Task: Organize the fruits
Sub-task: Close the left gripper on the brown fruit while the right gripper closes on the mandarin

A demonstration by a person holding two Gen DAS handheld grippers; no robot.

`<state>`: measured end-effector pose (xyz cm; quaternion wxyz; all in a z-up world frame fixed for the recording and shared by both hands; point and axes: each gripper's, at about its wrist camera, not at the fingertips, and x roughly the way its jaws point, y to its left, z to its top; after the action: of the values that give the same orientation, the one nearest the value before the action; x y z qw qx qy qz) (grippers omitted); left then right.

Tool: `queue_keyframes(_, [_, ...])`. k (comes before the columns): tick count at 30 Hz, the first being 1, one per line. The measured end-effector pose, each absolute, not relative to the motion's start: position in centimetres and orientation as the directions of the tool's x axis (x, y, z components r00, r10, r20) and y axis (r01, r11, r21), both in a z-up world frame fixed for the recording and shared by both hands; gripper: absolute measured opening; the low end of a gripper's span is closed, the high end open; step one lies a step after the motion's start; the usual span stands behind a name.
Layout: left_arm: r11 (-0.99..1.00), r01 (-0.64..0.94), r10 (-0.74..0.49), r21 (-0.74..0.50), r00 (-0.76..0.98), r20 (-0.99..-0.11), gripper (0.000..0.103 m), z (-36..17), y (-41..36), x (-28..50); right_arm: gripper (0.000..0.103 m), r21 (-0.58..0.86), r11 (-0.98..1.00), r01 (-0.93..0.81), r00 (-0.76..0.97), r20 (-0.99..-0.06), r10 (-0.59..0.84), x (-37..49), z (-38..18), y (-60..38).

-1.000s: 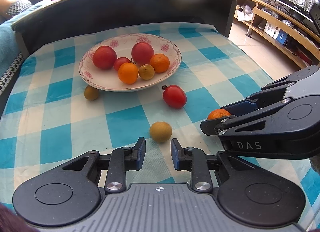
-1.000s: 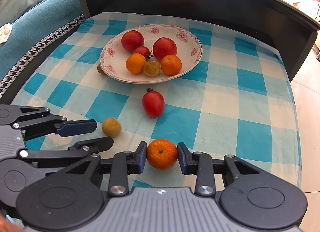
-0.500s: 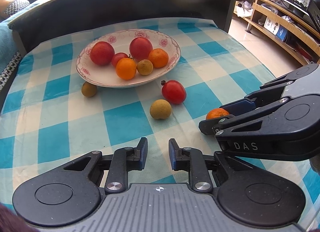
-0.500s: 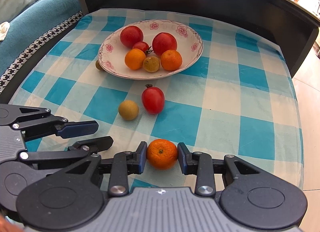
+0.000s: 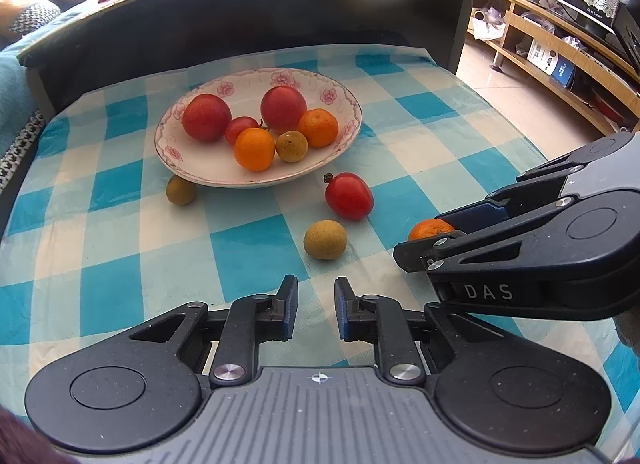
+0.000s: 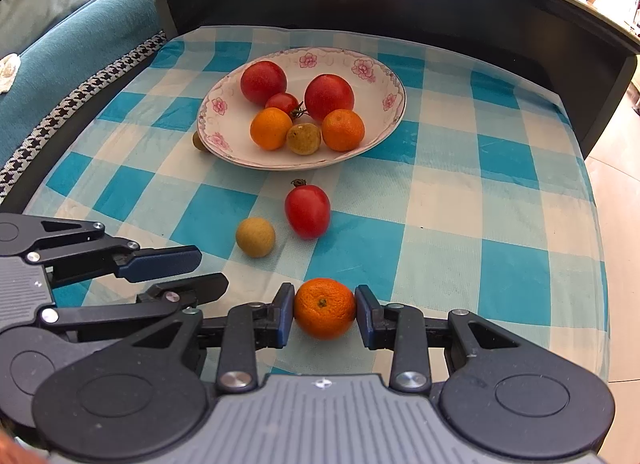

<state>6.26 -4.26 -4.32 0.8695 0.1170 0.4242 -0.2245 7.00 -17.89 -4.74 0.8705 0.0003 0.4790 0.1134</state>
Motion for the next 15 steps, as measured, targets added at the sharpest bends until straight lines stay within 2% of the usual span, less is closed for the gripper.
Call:
queue_keyframes(3, [0.871,0.492,-0.305,0.000,0.540,-0.785,0.026,-4.3,-4.1,6.3,0.034,0.110,0.974,-0.198,0.518,-0.832,0.199,7.1,-4.7,-17.9])
queue_keyframes(6, [0.871,0.492,-0.314,-0.004,0.549,-0.775,0.035,-4.2,-4.1,6.3,0.034,0.113,0.975,-0.191,0.524,-0.828,0.198,7.1,-4.5,-18.2])
queue_keyframes(15, [0.864,0.502,-0.331,-0.014,0.547,-0.769,0.044,-5.4,-5.4,8.0,0.034,0.138,0.984,-0.117,0.542,-0.821,0.179,7.4,-4.5,-20.9])
